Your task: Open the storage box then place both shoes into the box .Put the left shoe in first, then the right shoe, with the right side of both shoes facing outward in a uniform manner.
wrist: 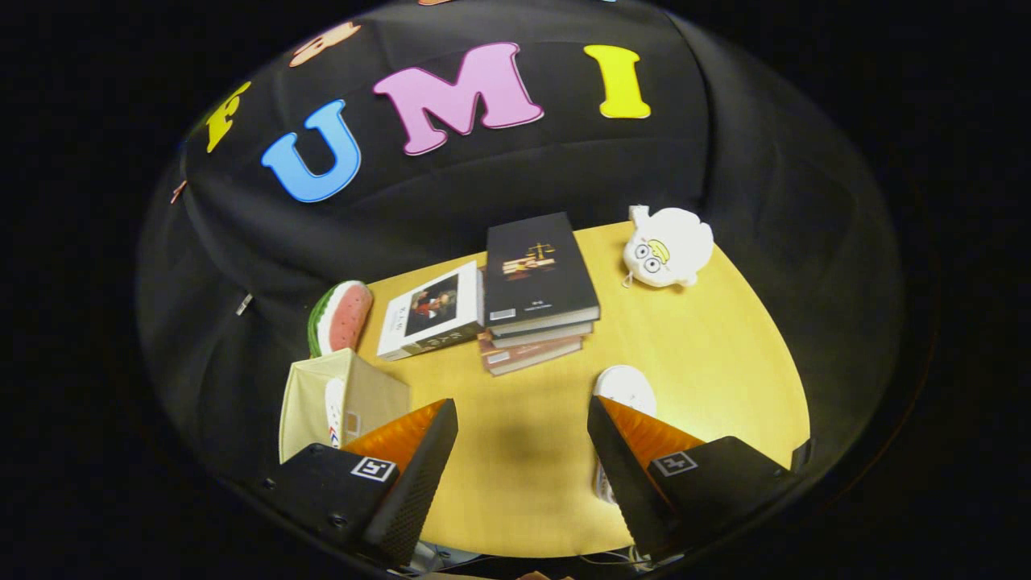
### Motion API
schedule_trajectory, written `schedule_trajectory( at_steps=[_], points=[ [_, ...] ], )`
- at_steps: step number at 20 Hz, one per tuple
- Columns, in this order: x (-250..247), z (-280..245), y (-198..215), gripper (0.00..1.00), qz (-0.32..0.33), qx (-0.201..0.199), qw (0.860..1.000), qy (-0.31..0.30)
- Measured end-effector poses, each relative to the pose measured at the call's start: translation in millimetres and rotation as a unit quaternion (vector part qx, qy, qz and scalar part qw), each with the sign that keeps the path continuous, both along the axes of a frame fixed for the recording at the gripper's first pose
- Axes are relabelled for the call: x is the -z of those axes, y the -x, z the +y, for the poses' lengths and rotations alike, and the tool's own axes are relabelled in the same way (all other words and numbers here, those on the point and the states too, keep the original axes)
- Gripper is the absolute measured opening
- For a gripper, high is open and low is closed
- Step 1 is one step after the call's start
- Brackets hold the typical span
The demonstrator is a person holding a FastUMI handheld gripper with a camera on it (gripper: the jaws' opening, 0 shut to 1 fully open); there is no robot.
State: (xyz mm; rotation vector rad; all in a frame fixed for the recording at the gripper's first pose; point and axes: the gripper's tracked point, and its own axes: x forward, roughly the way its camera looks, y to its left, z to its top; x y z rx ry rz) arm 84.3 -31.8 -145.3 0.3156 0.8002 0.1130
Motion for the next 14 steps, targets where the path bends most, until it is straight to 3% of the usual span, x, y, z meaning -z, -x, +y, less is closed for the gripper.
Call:
schedule_trajectory(
  at_steps=[6, 14],
  points=[
    [62.2, -69.9, 10.8, 0.99, 0.062, 0.021, 0.998, 0.017],
    [151.8, -103.7, 26.5, 0.99, 0.145, -0.033, 0.988, 0.048]
  ],
)
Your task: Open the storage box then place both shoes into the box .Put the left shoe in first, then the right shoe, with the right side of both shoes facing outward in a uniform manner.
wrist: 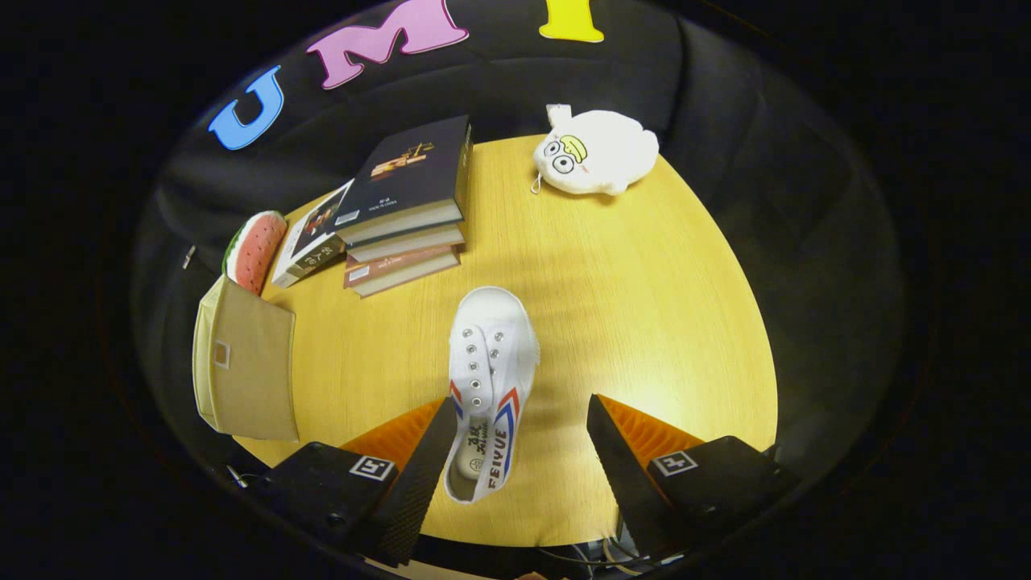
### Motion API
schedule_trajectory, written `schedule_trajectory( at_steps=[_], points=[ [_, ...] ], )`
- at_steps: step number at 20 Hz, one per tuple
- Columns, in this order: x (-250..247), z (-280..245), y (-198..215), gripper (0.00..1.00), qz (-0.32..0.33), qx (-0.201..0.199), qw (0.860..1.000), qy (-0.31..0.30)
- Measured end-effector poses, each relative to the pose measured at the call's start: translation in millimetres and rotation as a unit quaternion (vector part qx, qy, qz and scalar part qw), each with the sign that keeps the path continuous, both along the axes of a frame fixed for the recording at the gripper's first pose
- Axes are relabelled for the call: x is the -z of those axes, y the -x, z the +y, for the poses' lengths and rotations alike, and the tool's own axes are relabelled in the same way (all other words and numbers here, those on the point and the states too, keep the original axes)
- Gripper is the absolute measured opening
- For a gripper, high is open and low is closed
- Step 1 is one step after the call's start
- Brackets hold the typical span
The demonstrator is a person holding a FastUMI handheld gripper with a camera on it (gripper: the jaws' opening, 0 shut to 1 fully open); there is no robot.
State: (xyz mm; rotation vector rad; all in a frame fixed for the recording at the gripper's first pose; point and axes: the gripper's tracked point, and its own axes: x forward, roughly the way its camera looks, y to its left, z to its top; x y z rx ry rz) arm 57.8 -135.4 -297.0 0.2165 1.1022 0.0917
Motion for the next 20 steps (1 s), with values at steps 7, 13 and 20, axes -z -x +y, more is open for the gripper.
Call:
schedule_trajectory(
  at_steps=[7, 13, 20],
  points=[
    [55.4, -1.0, 0.3, 0.99, 0.052, -0.016, 0.998, -0.012],
    [81.2, 16.7, -1.5, 1.0, 0.069, -0.027, 0.996, -0.044],
    [85.3, 39.3, 0.2, 0.5, 0.095, -0.002, 0.988, -0.125]
  ],
)
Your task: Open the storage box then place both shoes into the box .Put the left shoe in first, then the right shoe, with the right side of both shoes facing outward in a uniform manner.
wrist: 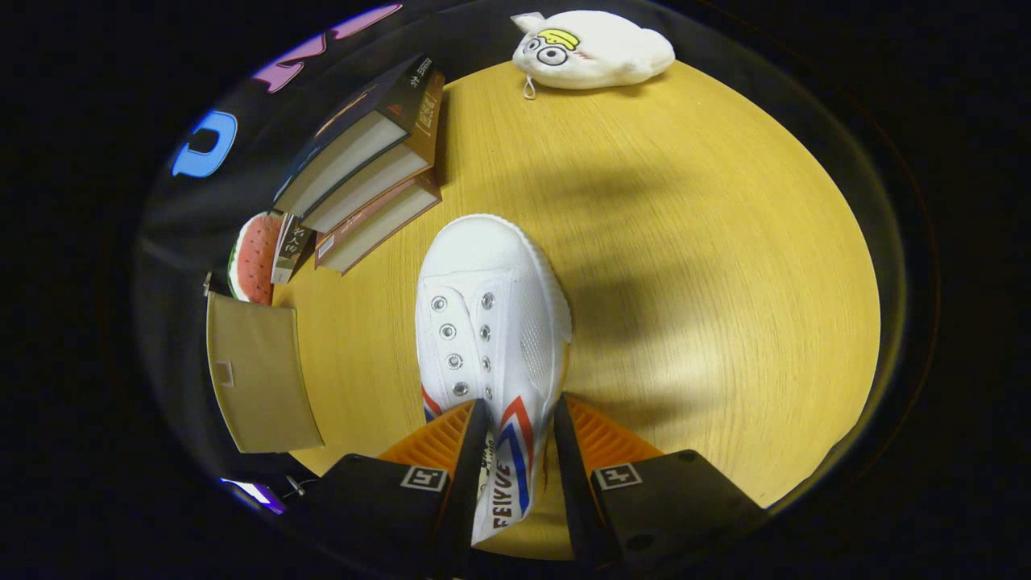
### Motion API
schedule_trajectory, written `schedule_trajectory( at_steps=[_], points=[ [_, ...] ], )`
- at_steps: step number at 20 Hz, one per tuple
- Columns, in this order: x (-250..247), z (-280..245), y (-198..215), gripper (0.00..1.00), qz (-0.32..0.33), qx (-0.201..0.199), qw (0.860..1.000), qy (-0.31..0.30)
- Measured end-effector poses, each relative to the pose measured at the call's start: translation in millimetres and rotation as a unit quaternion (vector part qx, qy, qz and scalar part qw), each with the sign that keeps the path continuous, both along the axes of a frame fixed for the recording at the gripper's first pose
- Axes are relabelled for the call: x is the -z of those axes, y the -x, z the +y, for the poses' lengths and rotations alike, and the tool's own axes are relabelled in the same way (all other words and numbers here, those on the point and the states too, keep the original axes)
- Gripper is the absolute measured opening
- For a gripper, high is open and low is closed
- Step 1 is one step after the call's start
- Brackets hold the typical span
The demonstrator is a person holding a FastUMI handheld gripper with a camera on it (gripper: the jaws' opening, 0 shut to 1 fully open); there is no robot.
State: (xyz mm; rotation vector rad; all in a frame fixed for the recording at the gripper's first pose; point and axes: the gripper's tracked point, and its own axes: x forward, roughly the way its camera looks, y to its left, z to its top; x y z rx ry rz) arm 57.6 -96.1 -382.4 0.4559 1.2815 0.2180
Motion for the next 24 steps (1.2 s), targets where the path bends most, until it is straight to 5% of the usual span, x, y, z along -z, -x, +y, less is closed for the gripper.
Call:
schedule_trajectory(
  at_steps=[1, 5, 8, 19, 24],
  points=[
    [0.5, -1.6, -0.1, 0.49, 0.004, 0.003, 1.0, -0.003],
    [-4.8, -4.5, 1.5, 0.18, 0.02, 0.041, 0.998, -0.04],
    [-12.9, -2.7, 4.6, 0.1, 0.029, 0.057, 0.996, -0.06],
    [-157.8, 61.8, -4.5, 0.09, -0.027, 0.093, 0.985, -0.139],
    [-210.0, 130.0, 6.3, 0.09, -0.06, 0.055, 0.988, -0.132]
  ],
)
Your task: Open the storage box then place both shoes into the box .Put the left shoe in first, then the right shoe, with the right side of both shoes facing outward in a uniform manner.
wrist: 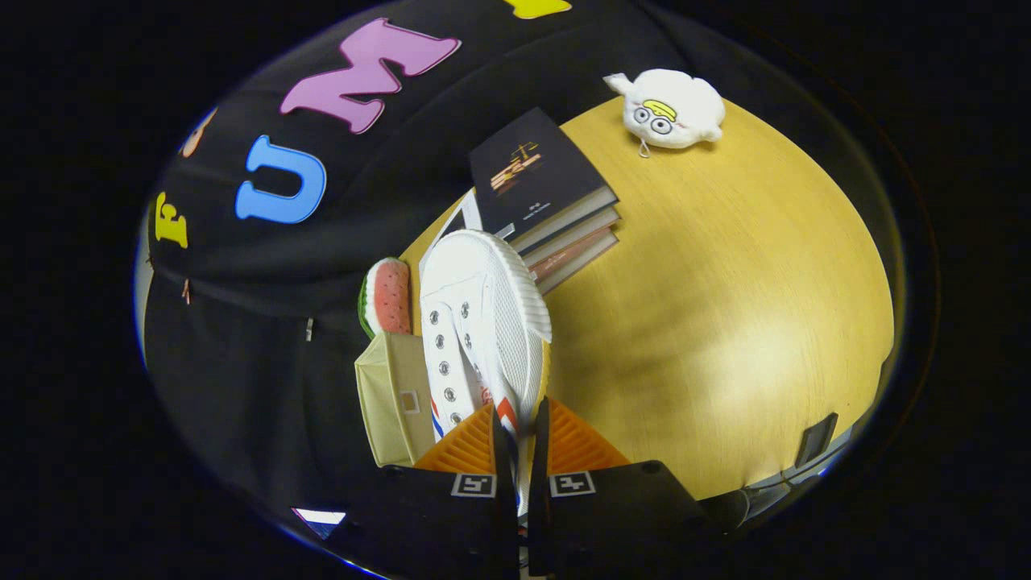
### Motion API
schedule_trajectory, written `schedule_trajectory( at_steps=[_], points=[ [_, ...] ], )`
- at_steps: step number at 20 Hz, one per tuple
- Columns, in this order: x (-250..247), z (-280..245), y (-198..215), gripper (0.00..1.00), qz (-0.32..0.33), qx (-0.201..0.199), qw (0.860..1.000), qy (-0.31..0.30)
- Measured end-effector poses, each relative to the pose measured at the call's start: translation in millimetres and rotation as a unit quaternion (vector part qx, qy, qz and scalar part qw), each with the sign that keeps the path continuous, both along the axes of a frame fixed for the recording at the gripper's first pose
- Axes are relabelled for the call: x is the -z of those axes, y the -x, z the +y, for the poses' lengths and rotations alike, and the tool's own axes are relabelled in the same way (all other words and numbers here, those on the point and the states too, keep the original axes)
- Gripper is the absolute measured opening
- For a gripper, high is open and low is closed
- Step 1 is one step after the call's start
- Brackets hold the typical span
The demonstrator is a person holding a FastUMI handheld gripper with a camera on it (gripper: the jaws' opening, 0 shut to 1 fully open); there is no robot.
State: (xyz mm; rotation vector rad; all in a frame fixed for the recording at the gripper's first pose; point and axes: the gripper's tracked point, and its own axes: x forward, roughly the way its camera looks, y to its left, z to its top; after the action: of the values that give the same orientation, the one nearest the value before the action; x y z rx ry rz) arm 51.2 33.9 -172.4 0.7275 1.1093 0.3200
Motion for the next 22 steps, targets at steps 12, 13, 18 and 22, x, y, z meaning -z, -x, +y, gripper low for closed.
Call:
schedule_trajectory(
  at_steps=[12, 13, 18, 22],
  points=[
    [-57.8, 201.8, 5.5, 0.09, -0.051, -0.086, 0.995, 0.005],
    [-55.4, 214.0, 5.4, 0.09, -0.051, -0.089, 0.995, 0.01],
    [-36.0, 256.5, 7.4, 0.09, -0.043, -0.108, 0.992, 0.041],
    [-24.6, 267.5, 7.4, 0.09, -0.041, -0.115, 0.991, 0.057]
  ],
)
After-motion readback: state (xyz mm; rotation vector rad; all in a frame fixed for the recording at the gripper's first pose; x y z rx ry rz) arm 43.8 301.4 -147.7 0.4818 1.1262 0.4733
